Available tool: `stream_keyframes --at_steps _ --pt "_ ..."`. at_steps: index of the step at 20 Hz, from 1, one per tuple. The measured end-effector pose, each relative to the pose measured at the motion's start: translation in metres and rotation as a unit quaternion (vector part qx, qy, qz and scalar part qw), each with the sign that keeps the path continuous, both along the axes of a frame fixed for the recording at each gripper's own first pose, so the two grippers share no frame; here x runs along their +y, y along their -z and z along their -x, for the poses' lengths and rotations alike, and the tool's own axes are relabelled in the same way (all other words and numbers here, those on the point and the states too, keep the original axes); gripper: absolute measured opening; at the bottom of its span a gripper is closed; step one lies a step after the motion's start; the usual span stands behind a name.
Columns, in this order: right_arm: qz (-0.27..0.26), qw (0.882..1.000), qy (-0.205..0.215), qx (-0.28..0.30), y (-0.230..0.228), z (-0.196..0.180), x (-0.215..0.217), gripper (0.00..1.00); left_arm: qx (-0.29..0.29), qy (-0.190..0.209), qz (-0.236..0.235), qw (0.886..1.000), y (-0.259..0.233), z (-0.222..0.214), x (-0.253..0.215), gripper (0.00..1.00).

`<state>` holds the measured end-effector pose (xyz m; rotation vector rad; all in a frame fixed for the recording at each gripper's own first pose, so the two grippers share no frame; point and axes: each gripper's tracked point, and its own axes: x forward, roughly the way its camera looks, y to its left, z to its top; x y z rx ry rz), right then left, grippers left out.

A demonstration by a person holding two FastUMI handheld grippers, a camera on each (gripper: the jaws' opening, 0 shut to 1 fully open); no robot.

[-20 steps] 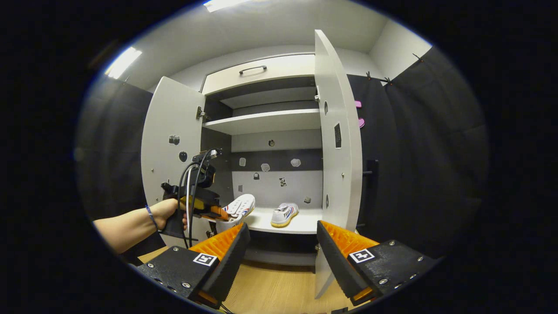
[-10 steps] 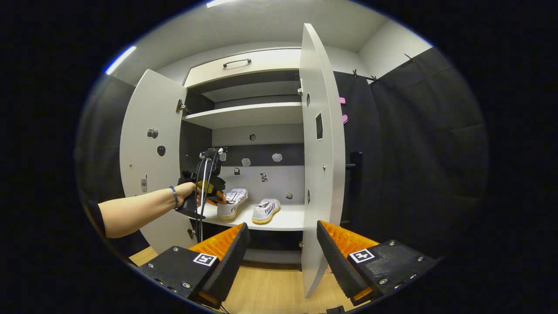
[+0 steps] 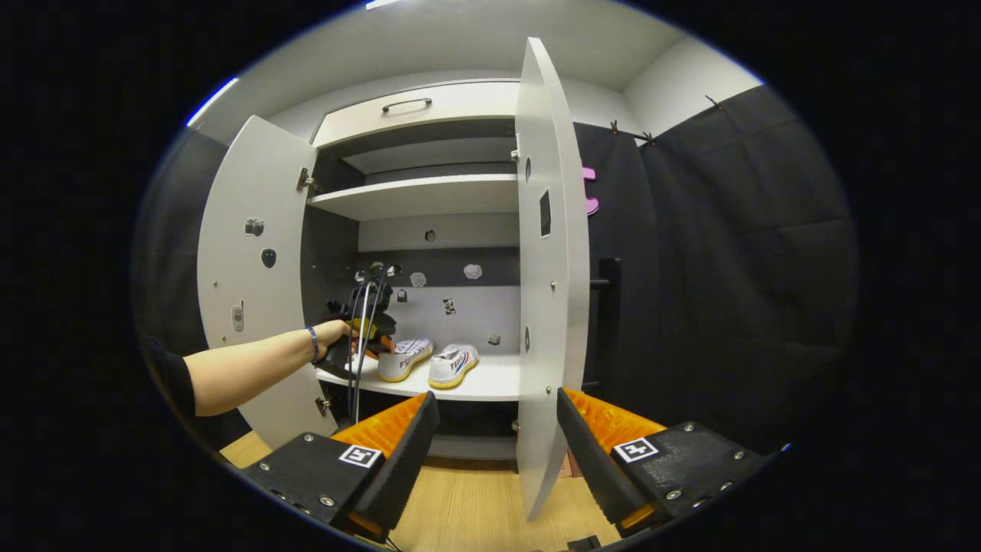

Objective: Grab one shoe with the right hand and put it into the shoe cabinet, grab the other shoe with the left hand and put it into the shoe cabinet; then close the right door with the right hand and the left door with the left hand.

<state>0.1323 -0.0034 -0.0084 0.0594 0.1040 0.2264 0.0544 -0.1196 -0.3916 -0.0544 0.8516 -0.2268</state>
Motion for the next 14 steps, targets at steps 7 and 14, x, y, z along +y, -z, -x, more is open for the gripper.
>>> stream_keyframes --at_steps 7,14 --pt "-0.008 1.0 0.003 -0.009 -0.015 0.011 -0.025 0.94 -0.055 -0.003 0.002 0.998 -0.036 0.003 0.001 0.66" --pt "-0.001 0.998 0.048 -0.039 -0.04 0.004 -0.094 0.94 -0.17 -0.008 0.014 0.985 -0.131 0.049 0.001 0.97"
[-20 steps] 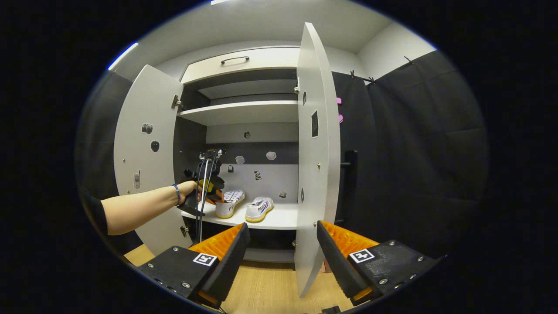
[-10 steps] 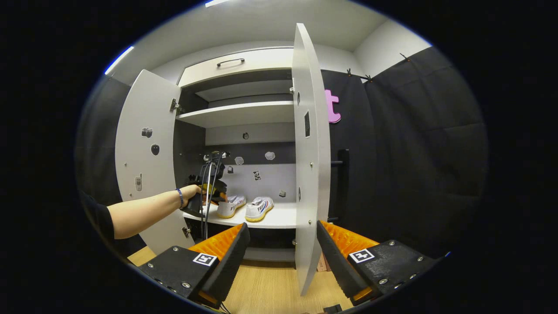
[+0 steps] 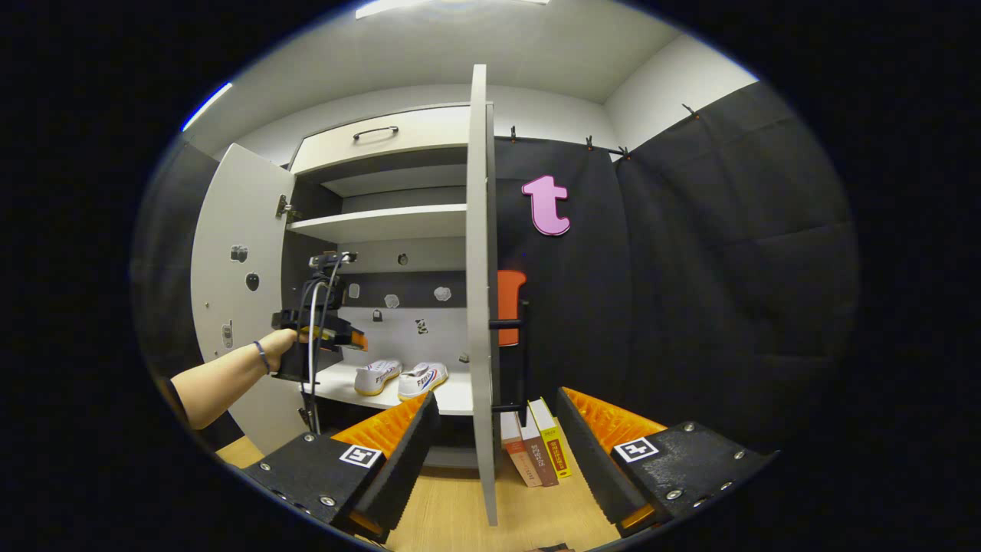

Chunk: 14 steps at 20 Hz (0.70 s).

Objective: Grab one shoe with the right hand and put it into the shoe cabinet, grab the other shoe with the left hand and put it into the shoe cabinet; then close the right door with the right hand and the left door with the left hand.

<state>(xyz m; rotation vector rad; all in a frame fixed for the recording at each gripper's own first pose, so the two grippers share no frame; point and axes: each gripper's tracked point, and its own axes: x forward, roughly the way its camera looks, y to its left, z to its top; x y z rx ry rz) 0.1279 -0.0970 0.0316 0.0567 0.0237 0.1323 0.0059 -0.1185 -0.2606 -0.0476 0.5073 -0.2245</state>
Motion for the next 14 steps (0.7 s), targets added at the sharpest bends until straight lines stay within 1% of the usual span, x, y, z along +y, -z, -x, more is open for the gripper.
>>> stream_keyframes --at_steps 3,5,8,9,11,14 --pt "0.013 1.0 0.018 -0.016 -0.012 -0.012 -0.027 0.94 -0.041 0.004 0.021 0.999 -0.041 0.039 0.002 0.97" --pt "0.021 0.999 0.021 -0.02 -0.015 -0.021 -0.038 0.94 -0.062 0.0 0.017 0.998 -0.063 0.067 0.011 0.97" --pt "0.026 0.999 0.012 -0.025 -0.016 -0.034 -0.041 0.94 -0.103 -0.015 0.003 0.995 -0.095 0.108 0.032 0.97" --pt "0.024 0.999 0.005 -0.024 -0.015 -0.038 -0.04 0.94 -0.12 -0.023 -0.002 0.993 -0.106 0.123 0.041 0.97" --pt "0.018 0.999 -0.027 -0.026 -0.016 -0.046 -0.033 0.94 -0.149 -0.027 -0.008 0.988 -0.126 0.155 0.055 0.96" --pt "0.014 0.997 -0.078 -0.016 -0.007 -0.062 -0.029 0.95 -0.165 -0.019 -0.007 0.986 -0.142 0.202 0.07 0.95"
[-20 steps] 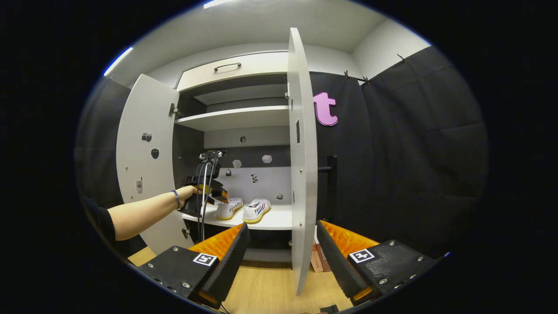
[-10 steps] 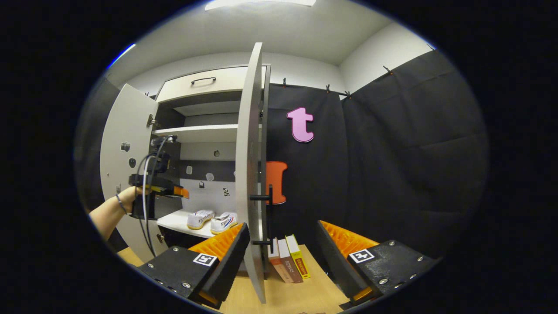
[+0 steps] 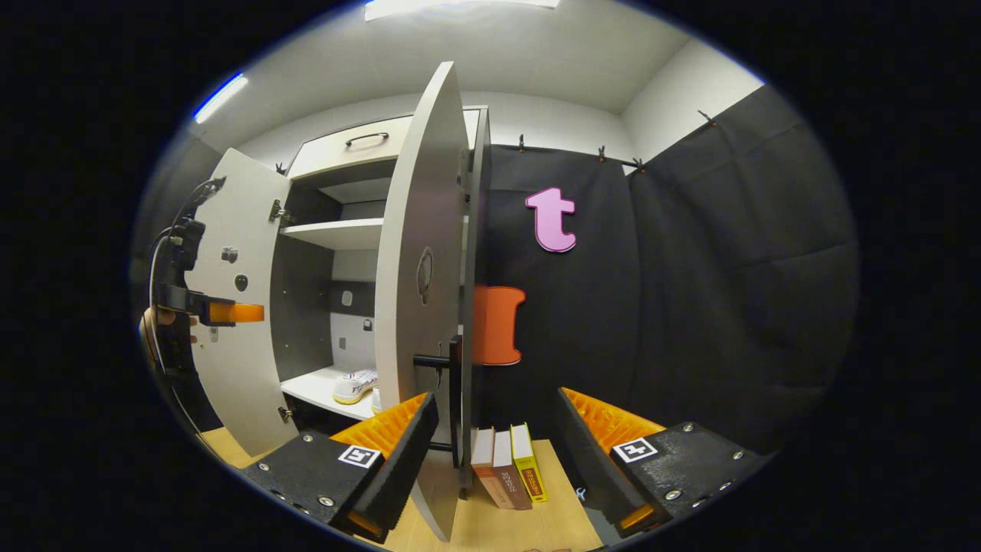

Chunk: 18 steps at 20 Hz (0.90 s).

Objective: Grab one shoe with the right hand and put it into the shoe cabinet, grab the other shoe with the left hand and put it into the shoe cabinet; then close the right door with the right hand and the left door with the left hand.

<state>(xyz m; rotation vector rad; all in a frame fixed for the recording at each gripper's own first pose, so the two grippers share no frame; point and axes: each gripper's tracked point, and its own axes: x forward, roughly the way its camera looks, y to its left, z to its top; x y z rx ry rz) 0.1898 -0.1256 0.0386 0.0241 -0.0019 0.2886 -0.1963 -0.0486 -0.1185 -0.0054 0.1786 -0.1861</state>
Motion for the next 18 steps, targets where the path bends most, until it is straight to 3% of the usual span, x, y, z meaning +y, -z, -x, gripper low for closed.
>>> stream_keyframes --at_steps 6,8,12,18 --pt "0.005 0.998 -0.06 0.019 0.012 -0.013 0.015 0.94 0.001 -0.022 -0.005 1.0 -0.006 0.051 0.049 0.96" --pt "0.01 0.998 -0.059 0.017 0.011 -0.015 0.019 0.93 -0.008 -0.038 -0.009 0.999 -0.012 0.063 0.068 0.98" --pt "-0.011 0.997 -0.069 0.03 0.014 -0.013 0.026 0.87 -0.009 -0.055 -0.003 0.998 -0.008 0.072 0.091 0.97" --pt "0.008 0.997 -0.075 0.023 0.01 -0.005 0.061 0.71 -0.002 -0.037 0.015 0.999 -0.006 0.075 0.095 0.96"
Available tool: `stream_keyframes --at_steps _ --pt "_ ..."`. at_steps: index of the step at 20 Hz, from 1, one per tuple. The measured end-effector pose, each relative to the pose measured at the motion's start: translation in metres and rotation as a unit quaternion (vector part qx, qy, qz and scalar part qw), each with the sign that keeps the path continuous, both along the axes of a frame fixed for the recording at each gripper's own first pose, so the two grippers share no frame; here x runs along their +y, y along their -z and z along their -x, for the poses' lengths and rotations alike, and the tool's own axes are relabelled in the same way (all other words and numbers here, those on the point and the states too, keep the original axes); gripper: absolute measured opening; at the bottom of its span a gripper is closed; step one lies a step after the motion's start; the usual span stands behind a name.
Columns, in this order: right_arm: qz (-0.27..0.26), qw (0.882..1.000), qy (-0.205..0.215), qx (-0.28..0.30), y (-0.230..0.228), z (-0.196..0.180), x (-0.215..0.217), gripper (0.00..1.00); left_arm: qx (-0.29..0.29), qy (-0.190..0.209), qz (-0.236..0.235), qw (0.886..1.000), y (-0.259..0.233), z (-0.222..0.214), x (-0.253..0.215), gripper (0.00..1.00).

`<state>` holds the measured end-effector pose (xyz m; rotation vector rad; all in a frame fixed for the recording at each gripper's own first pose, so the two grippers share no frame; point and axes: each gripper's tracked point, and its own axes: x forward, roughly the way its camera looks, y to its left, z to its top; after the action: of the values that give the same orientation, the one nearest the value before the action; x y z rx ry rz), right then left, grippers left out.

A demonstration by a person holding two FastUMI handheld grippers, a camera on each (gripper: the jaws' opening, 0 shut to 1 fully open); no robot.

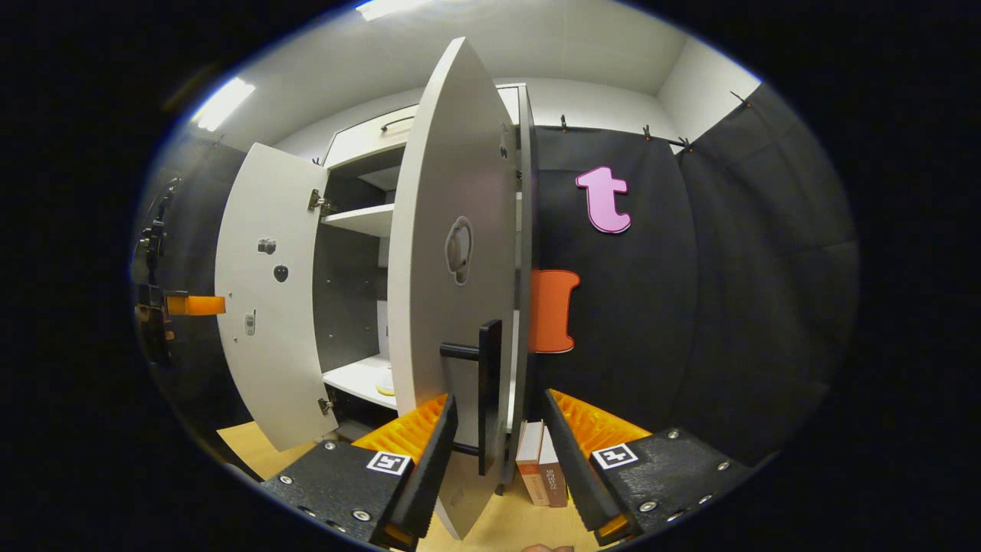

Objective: Grab one shoe with the right hand and put it into the shoe cabinet, grab the other shoe with the left hand and put it into the shoe cabinet; then close the right door with the right hand and the left door with the left hand.

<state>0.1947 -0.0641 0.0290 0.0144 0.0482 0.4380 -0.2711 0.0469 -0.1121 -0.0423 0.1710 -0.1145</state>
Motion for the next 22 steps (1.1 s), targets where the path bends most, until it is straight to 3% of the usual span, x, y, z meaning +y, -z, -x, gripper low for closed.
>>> stream_keyframes --at_steps 4,5,6,16,22 --pt "-0.007 1.0 -0.018 0.0 0.001 -0.004 0.033 0.69 -0.006 0.003 0.004 1.0 -0.006 0.002 0.012 0.97" --pt "-0.004 1.0 -0.012 0.0 0.003 -0.009 0.037 0.77 -0.007 0.002 0.006 1.0 -0.008 0.002 0.015 0.96" --pt "-0.007 1.0 -0.007 0.001 0.005 -0.014 0.039 0.69 -0.008 0.001 0.008 1.0 -0.009 0.004 0.02 0.96" --pt "-0.033 0.999 -0.003 0.003 0.004 -0.027 0.063 0.69 -0.018 -0.007 0.008 1.0 -0.026 0.007 0.066 0.97" --pt "-0.023 0.999 0.026 0.001 0.003 -0.024 0.079 0.69 -0.019 -0.007 0.004 1.0 -0.026 0.004 0.084 0.96"
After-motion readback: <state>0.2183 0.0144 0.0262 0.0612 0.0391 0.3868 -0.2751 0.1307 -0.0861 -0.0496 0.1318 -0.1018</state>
